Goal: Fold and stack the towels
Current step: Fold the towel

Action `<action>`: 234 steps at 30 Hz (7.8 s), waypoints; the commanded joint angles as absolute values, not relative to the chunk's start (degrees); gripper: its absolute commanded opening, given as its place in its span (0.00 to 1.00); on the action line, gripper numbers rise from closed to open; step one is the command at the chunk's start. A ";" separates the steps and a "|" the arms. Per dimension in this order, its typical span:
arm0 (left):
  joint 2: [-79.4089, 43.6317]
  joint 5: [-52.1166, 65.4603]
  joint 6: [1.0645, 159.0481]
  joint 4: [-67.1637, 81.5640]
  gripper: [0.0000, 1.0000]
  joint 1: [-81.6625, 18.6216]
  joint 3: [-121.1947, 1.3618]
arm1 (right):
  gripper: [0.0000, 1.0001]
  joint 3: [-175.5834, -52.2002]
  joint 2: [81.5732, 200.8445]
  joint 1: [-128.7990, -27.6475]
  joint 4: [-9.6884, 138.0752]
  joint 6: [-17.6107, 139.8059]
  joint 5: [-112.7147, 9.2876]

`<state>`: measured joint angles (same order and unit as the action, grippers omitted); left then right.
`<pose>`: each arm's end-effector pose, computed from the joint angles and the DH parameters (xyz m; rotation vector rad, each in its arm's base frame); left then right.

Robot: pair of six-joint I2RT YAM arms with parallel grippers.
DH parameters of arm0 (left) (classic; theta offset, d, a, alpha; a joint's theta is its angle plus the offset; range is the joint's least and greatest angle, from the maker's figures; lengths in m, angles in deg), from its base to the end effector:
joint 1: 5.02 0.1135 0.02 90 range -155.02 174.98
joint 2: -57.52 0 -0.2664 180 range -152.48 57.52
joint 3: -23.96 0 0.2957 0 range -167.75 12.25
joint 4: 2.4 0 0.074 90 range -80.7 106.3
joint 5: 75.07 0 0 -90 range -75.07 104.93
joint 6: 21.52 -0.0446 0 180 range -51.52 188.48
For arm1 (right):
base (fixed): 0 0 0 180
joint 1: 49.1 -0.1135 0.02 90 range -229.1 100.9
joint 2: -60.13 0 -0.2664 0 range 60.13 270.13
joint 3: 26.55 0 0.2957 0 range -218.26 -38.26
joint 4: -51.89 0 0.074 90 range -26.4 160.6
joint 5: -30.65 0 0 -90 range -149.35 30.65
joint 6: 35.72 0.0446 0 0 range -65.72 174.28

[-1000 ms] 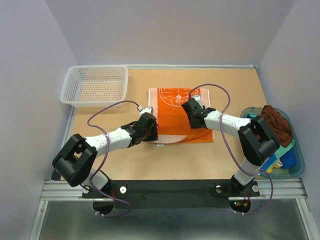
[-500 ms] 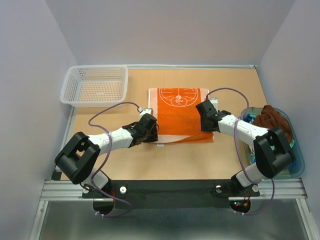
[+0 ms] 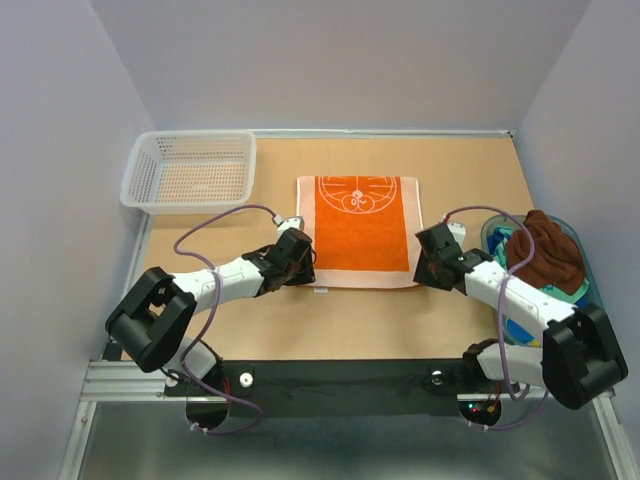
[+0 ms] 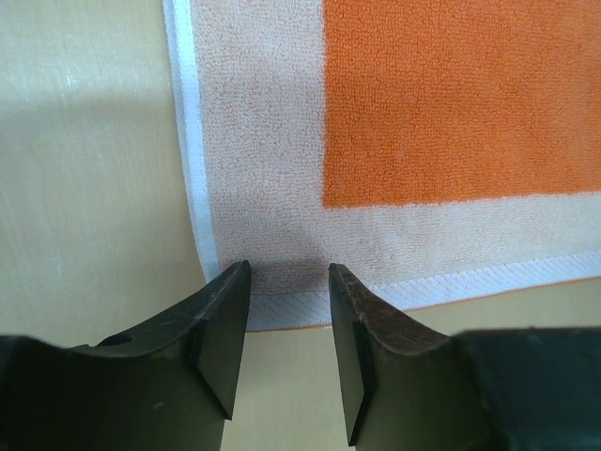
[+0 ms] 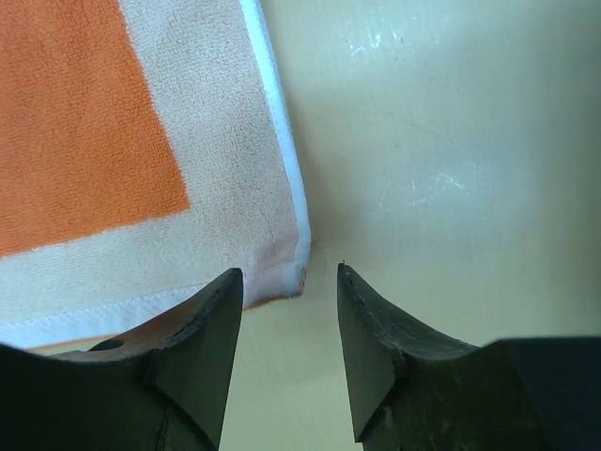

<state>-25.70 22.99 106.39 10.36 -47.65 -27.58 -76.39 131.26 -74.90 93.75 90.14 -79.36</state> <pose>0.2430 -0.2152 0.1400 0.0279 2.3987 -0.5220 0.2423 0.1002 0.1548 0.3324 2.5452 -0.0748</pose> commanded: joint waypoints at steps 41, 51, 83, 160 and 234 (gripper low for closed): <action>-21.67 23.90 109.52 11.41 0.59 -44.57 -23.69 | 0.32 -65.24 122.35 -68.34 81.71 106.31 -73.24; -22.38 22.58 109.34 11.76 0.33 -44.66 -25.01 | 0.18 -65.24 121.48 -68.26 81.18 105.61 -72.36; -23.34 21.87 109.17 14.14 0.42 -45.71 -28.44 | 0.18 -65.15 122.27 -68.34 79.95 104.73 -71.13; -22.11 27.68 107.76 23.45 0.00 -46.15 -36.08 | 0.04 -68.31 118.31 -68.26 79.07 101.31 -70.34; -54.11 9.84 89.48 22.04 0.00 -19.96 -102.89 | 0.00 -134.07 160.42 -51.03 59.56 76.25 -64.63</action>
<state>-59.65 7.69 91.24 20.35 -21.56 -102.66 -135.71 165.75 -53.65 63.98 77.59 -61.62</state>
